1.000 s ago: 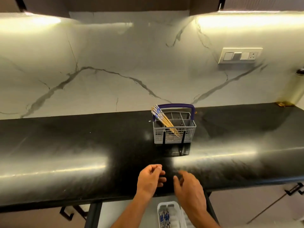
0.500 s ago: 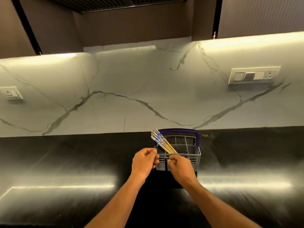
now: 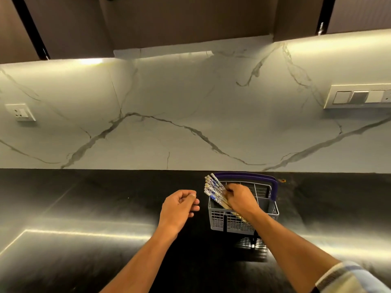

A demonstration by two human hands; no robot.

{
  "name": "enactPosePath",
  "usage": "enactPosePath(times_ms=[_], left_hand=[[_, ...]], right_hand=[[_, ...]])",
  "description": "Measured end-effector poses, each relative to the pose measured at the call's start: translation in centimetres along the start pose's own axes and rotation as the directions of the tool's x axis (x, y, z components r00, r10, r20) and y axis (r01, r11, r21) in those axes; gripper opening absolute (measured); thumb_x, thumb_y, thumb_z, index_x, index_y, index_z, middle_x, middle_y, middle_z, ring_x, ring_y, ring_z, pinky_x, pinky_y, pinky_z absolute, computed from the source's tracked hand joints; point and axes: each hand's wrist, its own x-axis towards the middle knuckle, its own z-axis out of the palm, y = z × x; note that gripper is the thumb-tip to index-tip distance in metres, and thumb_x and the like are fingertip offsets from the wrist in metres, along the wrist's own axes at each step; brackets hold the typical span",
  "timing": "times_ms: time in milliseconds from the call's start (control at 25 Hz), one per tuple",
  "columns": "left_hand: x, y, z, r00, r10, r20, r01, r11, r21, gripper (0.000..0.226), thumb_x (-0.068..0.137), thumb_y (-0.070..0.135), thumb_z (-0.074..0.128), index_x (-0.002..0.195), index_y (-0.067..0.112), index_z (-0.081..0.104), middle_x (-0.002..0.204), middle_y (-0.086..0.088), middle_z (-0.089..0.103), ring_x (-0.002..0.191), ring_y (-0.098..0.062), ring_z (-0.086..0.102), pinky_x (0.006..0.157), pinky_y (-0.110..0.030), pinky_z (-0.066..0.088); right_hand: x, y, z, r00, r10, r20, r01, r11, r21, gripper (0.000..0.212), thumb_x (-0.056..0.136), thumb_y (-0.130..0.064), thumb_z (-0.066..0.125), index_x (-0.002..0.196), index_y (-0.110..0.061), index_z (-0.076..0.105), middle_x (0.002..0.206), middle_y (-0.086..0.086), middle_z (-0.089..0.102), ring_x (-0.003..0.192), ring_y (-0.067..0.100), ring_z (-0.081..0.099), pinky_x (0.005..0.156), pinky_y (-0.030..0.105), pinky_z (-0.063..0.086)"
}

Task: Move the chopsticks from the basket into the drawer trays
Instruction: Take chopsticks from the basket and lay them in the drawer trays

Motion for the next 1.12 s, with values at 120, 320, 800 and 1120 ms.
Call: enactPosePath(times_ms=[120, 320, 800, 1120], left_hand=[[0.5, -0.9, -0.3, 0.999, -0.033, 0.003, 0.033, 0.999, -0.022, 0.012, 0.096, 0.023, 0.061, 0.103, 0.019, 0.071, 0.086, -0.004, 0.077, 0.08, -0.018, 0.075, 0.078, -0.036, 0.061], [0.4, -1.0, -0.6, 0.999, -0.044, 0.016, 0.044, 0.998, -0.049, 0.015, 0.096, 0.022, 0.062, 0.106, 0.016, 0.071, 0.087, -0.005, 0.077, 0.082, -0.019, 0.076, 0.08, -0.037, 0.061], [-0.4, 14.9, 2.1, 0.864, 0.441, 0.242, -0.414, 0.897, -0.156, 0.033, 0.092, 0.025, 0.068, 0.124, 0.019, 0.067, 0.109, 0.0, 0.075, 0.101, -0.01, 0.071, 0.092, -0.031, 0.058], [-3.4, 21.4, 1.3, 0.817, 0.474, 0.328, -0.345, 0.858, -0.38, 0.018, 0.095, 0.011, 0.061, 0.111, 0.013, 0.069, 0.1, -0.01, 0.077, 0.094, -0.023, 0.075, 0.087, -0.035, 0.06]], right_hand=[[-0.2, 0.0, -0.4, 0.999, -0.012, -0.048, 0.015, 0.998, 0.063, 0.024, 0.099, -0.028, 0.055, 0.115, -0.019, 0.069, 0.105, 0.0, 0.072, 0.083, 0.011, 0.062, 0.069, 0.023, 0.046], [-1.5, -1.0, -2.1, 0.976, -0.034, -0.213, 0.072, 0.982, 0.174, 0.021, 0.096, -0.028, 0.061, 0.112, -0.019, 0.073, 0.085, -0.001, 0.074, 0.068, 0.013, 0.063, 0.065, 0.03, 0.05], [-6.8, -9.2, -13.0, 0.932, -0.194, -0.307, 0.325, 0.826, 0.461, 0.011, 0.091, -0.023, 0.068, 0.097, -0.023, 0.078, 0.091, -0.001, 0.078, 0.09, 0.014, 0.073, 0.09, 0.032, 0.057], [-12.2, -12.6, -16.6, 0.928, -0.262, -0.264, 0.369, 0.74, 0.562, 0.017, 0.094, -0.014, 0.064, 0.101, -0.002, 0.074, 0.092, 0.014, 0.076, 0.085, 0.026, 0.075, 0.084, 0.033, 0.06]])
